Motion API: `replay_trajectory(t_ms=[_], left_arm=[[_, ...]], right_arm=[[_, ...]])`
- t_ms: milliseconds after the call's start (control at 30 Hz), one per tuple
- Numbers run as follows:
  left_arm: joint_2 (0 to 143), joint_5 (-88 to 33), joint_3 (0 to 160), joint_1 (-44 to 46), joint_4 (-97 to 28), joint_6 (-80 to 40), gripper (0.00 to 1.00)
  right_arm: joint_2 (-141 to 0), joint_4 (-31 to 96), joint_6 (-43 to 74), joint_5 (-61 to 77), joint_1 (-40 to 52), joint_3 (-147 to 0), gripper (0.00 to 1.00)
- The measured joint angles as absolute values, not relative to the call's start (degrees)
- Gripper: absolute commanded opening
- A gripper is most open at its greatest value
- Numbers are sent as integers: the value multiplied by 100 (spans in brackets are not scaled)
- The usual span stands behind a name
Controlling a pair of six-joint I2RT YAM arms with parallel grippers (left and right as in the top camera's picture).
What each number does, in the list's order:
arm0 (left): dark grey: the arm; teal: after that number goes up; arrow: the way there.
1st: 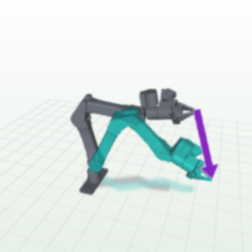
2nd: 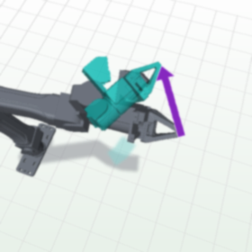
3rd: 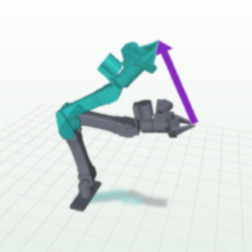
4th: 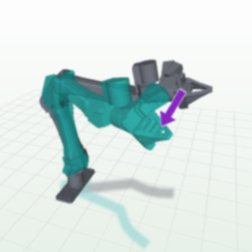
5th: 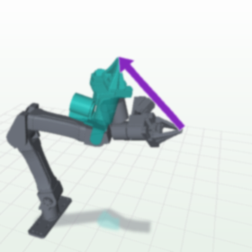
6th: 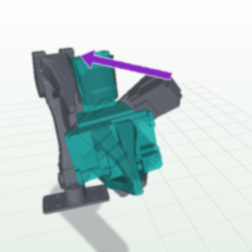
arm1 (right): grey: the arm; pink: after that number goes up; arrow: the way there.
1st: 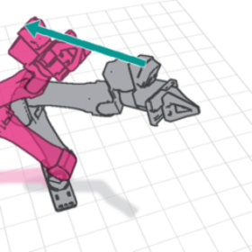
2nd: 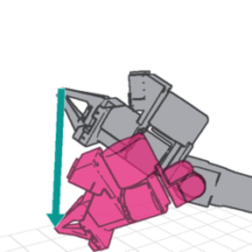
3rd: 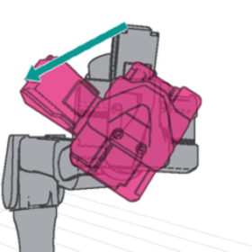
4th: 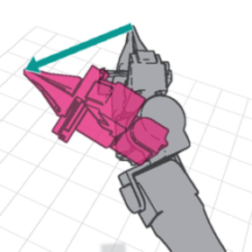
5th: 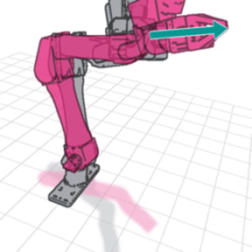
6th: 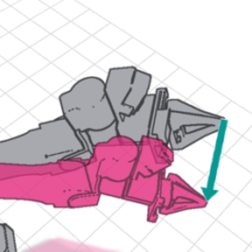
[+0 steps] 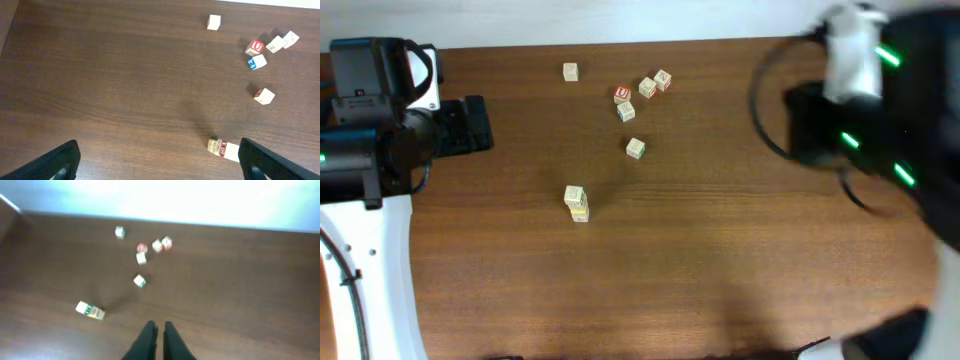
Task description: Rotate 4 blocks
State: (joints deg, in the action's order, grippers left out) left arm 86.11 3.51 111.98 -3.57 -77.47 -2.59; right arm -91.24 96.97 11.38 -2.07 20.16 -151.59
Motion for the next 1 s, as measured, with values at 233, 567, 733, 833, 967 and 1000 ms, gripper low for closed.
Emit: replay_trajectory(t_ms=[233, 567, 733, 833, 967, 1000], left_arm=[[8615, 368, 11198, -357, -7767, -259, 99], [8615, 368, 11198, -357, -7767, -257, 99], [8615, 370, 11198, -357, -7782, -259, 99], [8615, 370, 11198, -357, -7784, -257, 99], [8615, 370, 11201, -357, -7789, -259, 99], [8615, 373, 11198, -357, -7778, -257, 99]], right_arm=[[-7494, 9697, 1164, -366, 2016, -14969, 98], [-7098, 9664, 882, -845, 2016, -14746, 98], [-6602, 7264, 764, -1323, 1282, -12398, 98], [-5769, 4888, 666, -862, 707, -9918, 98], [-4294, 1903, 427, 32, 224, -6149, 98], [-4244, 1870, 419, 54, 211, -6042, 98]])
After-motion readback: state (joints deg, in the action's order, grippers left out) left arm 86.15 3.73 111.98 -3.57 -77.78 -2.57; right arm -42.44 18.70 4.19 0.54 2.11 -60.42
